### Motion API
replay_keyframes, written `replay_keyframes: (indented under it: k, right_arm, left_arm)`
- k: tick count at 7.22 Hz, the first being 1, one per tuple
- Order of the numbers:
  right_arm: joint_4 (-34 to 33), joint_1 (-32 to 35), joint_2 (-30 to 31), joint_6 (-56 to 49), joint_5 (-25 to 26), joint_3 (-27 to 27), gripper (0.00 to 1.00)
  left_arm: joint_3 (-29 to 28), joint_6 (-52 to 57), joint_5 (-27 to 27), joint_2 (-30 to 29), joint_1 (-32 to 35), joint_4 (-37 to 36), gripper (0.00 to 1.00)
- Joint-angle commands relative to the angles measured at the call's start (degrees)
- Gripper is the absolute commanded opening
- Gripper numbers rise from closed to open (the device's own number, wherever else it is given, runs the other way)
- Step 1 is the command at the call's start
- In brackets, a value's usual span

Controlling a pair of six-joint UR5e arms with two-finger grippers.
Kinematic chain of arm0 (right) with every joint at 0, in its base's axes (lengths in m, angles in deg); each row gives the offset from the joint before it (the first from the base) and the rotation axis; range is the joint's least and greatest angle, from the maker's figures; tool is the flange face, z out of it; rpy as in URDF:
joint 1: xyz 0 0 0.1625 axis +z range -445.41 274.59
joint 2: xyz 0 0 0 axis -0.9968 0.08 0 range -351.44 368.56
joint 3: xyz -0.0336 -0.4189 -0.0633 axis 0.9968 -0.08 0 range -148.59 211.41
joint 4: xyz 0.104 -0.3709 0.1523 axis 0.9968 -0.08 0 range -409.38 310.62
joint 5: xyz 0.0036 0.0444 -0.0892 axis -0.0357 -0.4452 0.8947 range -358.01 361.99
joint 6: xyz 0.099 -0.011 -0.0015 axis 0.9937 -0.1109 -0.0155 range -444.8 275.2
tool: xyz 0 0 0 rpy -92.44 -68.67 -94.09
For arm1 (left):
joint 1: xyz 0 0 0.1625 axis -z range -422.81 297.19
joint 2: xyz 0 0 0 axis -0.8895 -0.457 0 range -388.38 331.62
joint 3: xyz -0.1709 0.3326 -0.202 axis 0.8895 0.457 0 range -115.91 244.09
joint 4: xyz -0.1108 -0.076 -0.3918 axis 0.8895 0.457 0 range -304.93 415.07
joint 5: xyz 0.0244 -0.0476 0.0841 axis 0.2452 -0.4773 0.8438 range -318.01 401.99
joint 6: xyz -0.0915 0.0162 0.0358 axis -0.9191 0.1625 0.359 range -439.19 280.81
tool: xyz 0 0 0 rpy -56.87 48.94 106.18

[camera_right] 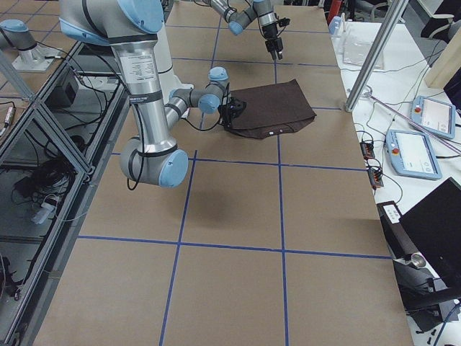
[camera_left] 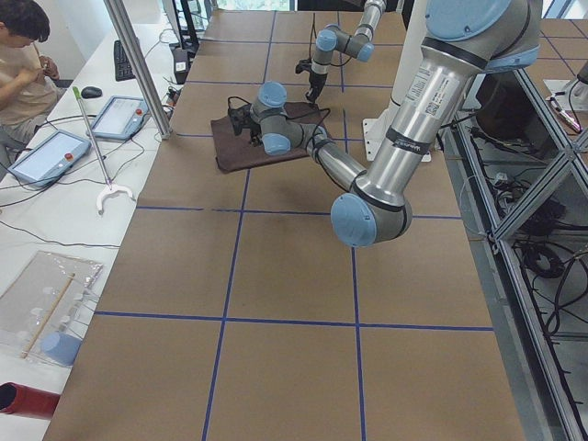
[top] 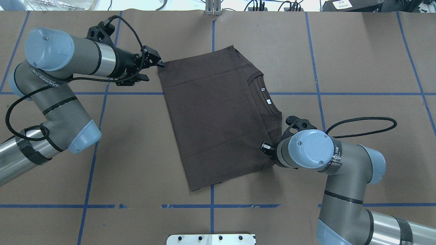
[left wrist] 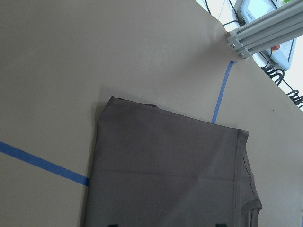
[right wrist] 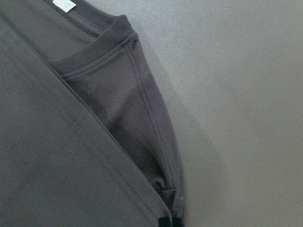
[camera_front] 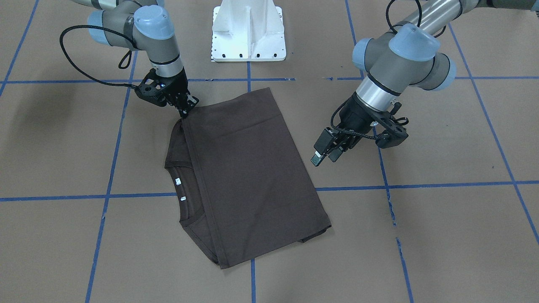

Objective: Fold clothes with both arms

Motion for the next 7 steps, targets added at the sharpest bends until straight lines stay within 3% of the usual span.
replay_keyframes:
  k: [1,2,4,5,7]
  right_arm:
    - [-4.6,-3.9,1.4,4.2,0.0,6.0,0.00]
    - [-8.2,-6.5,1.7,5.5,0.1,9.2,0.00]
    - [-9.0,-11.3,2.5,9.0,0.4,12.1,0.00]
    - [-9.0,-12.3,3.7,9.1,0.5,13.7,0.00]
    - [-8.9,-12.4,4.0,9.1,0.5,13.8,0.00]
  left_arm:
    - [3.1,-4.7,-2.5,1.4,-0.4,0.1,0.75]
    - [6.9,-5.8,-2.3,4.6,-2.5,0.1,0.75]
    - [14.8,-11.2,-0.5,11.9,-7.8,0.1,0.75]
    - [20.5,-14.1,5.5,17.7,-14.8,0.1,0.75]
    - [22.0,-21.8,19.5,19.9,-30.2,-2.1,0.75]
